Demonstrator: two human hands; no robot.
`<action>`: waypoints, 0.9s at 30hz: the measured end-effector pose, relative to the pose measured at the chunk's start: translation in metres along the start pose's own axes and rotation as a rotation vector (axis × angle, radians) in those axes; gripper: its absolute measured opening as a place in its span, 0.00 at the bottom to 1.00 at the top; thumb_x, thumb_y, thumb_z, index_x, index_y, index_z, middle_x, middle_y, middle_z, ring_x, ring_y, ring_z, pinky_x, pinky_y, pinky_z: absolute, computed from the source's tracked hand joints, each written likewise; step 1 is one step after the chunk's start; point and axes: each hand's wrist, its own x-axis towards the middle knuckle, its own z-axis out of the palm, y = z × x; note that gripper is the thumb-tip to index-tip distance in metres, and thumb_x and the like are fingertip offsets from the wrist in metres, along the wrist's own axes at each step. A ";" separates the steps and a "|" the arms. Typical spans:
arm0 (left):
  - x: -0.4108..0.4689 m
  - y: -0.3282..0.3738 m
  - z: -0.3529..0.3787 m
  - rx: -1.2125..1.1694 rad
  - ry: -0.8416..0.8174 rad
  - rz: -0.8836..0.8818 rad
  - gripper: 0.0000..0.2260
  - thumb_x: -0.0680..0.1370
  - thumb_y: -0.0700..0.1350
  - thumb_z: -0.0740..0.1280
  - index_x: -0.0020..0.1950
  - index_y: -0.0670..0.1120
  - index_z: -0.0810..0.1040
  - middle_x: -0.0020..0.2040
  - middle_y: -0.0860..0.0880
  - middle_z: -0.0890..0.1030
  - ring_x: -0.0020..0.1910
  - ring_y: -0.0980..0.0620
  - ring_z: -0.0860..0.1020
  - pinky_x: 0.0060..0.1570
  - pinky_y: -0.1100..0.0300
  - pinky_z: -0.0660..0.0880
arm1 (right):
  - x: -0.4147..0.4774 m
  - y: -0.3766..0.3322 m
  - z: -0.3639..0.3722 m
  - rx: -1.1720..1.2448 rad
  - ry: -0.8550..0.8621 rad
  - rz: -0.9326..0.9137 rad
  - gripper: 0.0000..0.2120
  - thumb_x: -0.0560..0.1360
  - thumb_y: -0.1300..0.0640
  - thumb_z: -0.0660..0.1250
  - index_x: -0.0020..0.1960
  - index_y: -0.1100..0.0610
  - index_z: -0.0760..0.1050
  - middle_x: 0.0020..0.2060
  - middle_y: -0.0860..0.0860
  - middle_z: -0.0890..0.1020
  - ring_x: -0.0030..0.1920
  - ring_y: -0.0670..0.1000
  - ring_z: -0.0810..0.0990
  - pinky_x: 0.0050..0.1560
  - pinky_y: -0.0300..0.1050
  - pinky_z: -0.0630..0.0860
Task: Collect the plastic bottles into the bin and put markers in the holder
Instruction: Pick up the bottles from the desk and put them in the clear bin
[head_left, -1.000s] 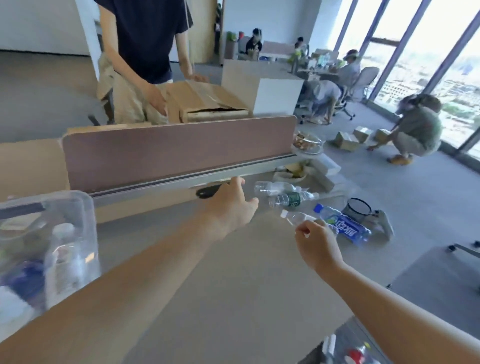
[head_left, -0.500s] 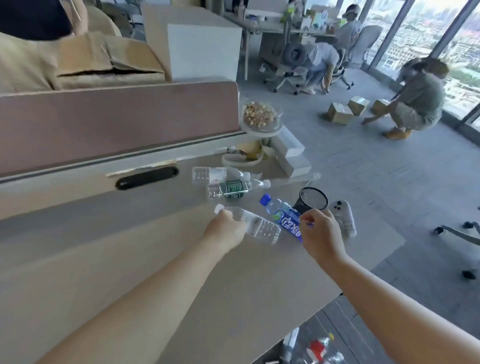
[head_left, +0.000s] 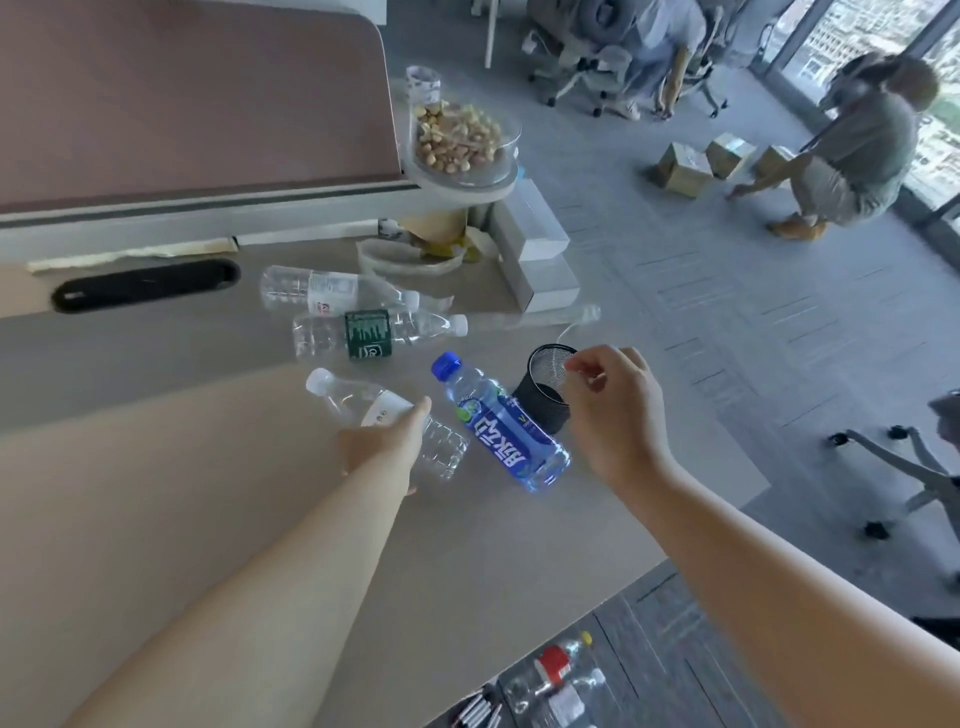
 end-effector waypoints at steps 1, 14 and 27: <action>0.001 -0.001 0.004 0.029 0.028 0.023 0.42 0.60 0.58 0.77 0.68 0.44 0.65 0.62 0.45 0.73 0.51 0.44 0.77 0.33 0.52 0.80 | 0.003 0.003 0.001 -0.004 0.003 -0.005 0.08 0.75 0.62 0.63 0.46 0.55 0.81 0.48 0.51 0.76 0.42 0.50 0.74 0.42 0.33 0.65; -0.056 0.042 -0.079 0.291 -0.138 0.809 0.16 0.68 0.43 0.74 0.51 0.53 0.73 0.38 0.53 0.80 0.35 0.55 0.80 0.35 0.59 0.77 | -0.006 0.031 0.098 -0.358 -0.557 -0.099 0.30 0.73 0.59 0.63 0.73 0.54 0.61 0.72 0.57 0.61 0.71 0.60 0.63 0.66 0.49 0.67; -0.058 0.081 -0.189 0.223 -0.121 0.942 0.14 0.66 0.39 0.72 0.50 0.44 0.77 0.37 0.47 0.80 0.34 0.50 0.79 0.33 0.59 0.76 | -0.037 -0.060 0.120 -0.117 -0.515 -0.021 0.44 0.68 0.55 0.69 0.75 0.39 0.48 0.59 0.54 0.67 0.48 0.60 0.78 0.42 0.47 0.75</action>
